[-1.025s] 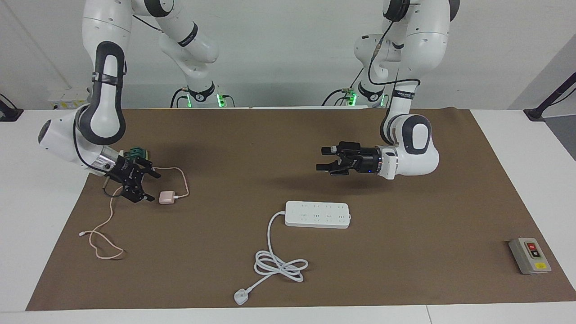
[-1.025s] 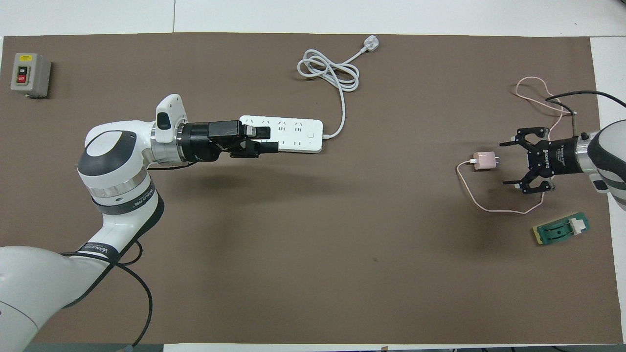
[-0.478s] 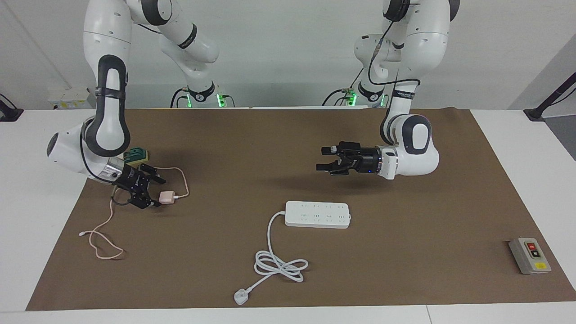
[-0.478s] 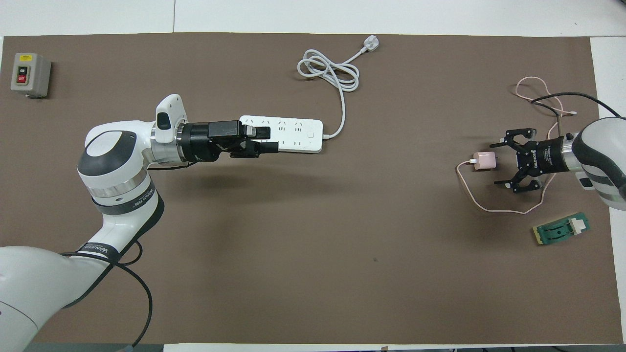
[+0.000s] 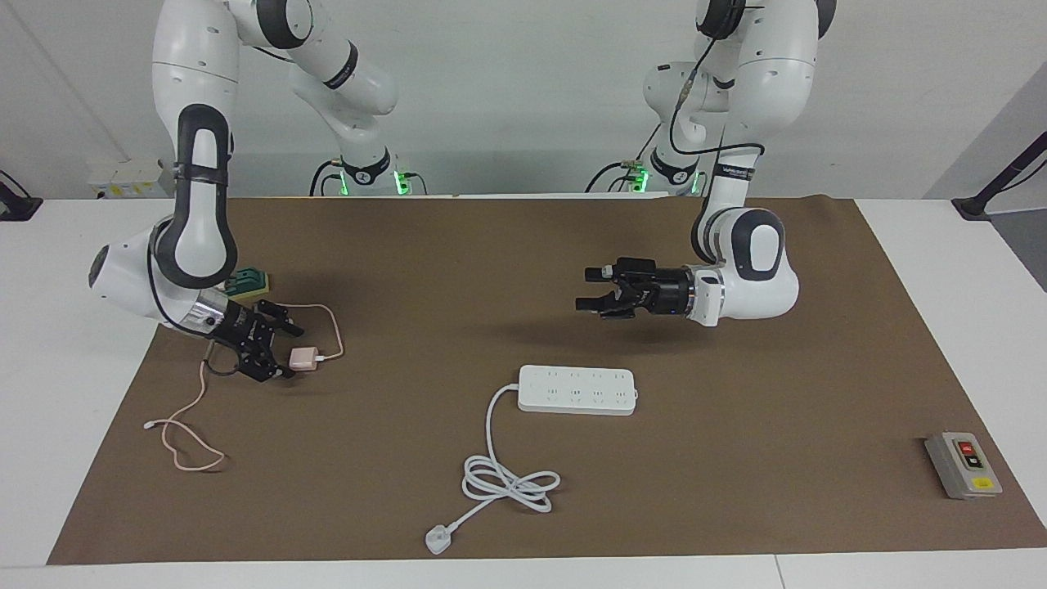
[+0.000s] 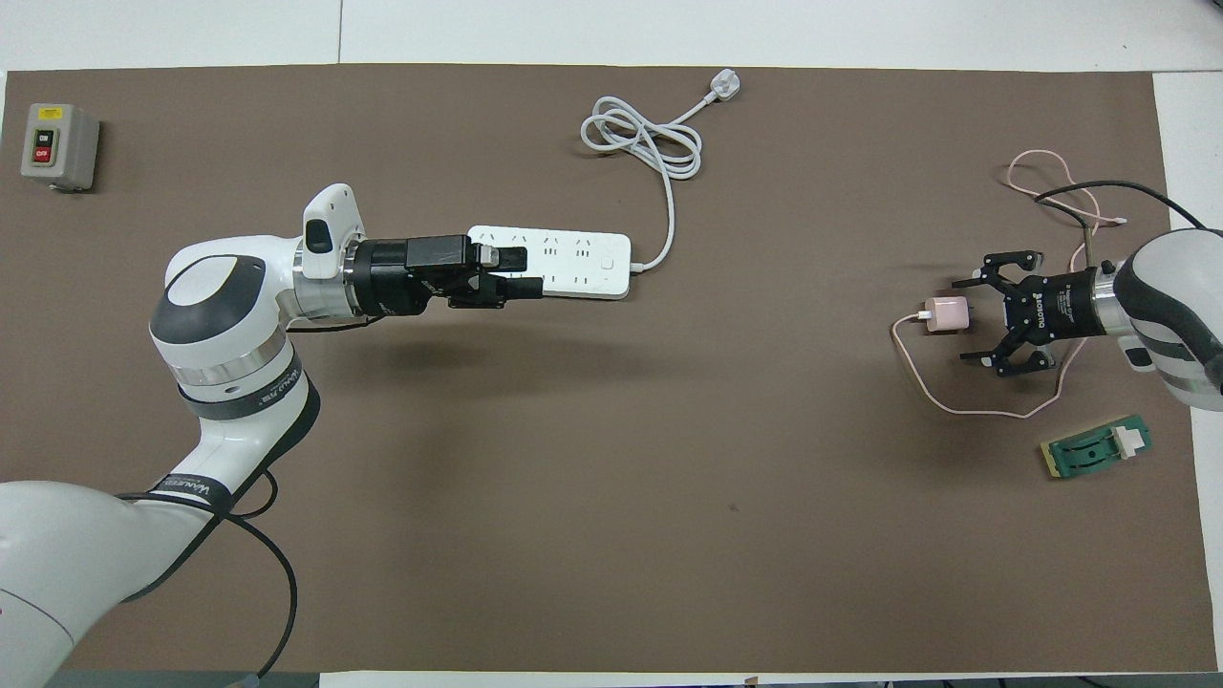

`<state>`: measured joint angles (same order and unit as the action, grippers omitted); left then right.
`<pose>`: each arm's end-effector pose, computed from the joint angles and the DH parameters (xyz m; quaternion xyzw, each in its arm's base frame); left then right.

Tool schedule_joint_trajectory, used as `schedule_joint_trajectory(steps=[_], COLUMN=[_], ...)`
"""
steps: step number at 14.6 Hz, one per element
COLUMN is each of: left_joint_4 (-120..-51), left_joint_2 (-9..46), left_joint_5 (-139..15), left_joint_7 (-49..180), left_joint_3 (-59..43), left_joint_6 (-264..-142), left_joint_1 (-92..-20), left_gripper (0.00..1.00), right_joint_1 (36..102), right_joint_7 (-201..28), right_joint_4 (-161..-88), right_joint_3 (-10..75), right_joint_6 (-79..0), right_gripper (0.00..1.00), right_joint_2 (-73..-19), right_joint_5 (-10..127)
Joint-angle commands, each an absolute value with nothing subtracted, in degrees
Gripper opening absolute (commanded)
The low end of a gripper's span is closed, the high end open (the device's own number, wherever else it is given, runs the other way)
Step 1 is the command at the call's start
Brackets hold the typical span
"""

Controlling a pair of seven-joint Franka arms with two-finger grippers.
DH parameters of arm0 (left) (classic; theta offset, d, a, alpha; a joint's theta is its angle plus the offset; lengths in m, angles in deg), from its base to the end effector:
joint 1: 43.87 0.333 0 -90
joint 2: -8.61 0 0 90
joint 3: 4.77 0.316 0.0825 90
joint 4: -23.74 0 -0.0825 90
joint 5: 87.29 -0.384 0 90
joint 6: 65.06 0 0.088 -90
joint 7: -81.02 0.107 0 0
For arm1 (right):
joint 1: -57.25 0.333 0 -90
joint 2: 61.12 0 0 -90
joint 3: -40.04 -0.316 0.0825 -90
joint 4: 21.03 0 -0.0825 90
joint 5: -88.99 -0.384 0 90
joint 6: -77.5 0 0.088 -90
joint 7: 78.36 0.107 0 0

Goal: Plug charger into power strip
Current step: 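Lower the right gripper onto the pink charger and grasp it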

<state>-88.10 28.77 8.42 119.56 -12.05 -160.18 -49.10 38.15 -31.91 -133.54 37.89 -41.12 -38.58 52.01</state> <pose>0.5719 -0.2219 0.3537 0.6865 -0.0029 -0.0532 0.7252 0.5720 -0.1424 0.2602 -0.6967 0.6542 0.1983 0.2175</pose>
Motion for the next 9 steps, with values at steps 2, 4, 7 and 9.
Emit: schedule_joint_trajectory(steps=[2,4,7,9], left_joint_4=[-89.82,-89.82,-89.90,-89.82], left_joint_2=[27.25,27.25,27.33,27.42], left_joint_5=[9.56,9.56,9.21,9.04], left_joint_7=[119.26,119.26,120.13,120.75], left_joint_3=[-11.19,-11.19,-11.01,-11.01], left_joint_6=[-159.63,-159.19,-160.85,-164.27], left_joint_1=[-49.67,-49.58,-49.58,-49.23], left_gripper=[1.00,1.00,1.00,1.00], right_joint_1=[38.09,38.52,38.53,38.61], right_joint_7=[-33.80,-33.80,-33.88,-34.76], right_joint_4=[-133.53,-133.88,-134.05,-134.14], right_joint_3=[37.58,37.58,37.58,37.67], right_joint_6=[-42.82,-42.99,-43.08,-43.35], right_gripper=[1.00,1.00,0.92,0.86], right_joint_2=[-38.01,-38.01,-38.01,-38.01], right_joint_5=[49.53,49.35,48.91,47.33])
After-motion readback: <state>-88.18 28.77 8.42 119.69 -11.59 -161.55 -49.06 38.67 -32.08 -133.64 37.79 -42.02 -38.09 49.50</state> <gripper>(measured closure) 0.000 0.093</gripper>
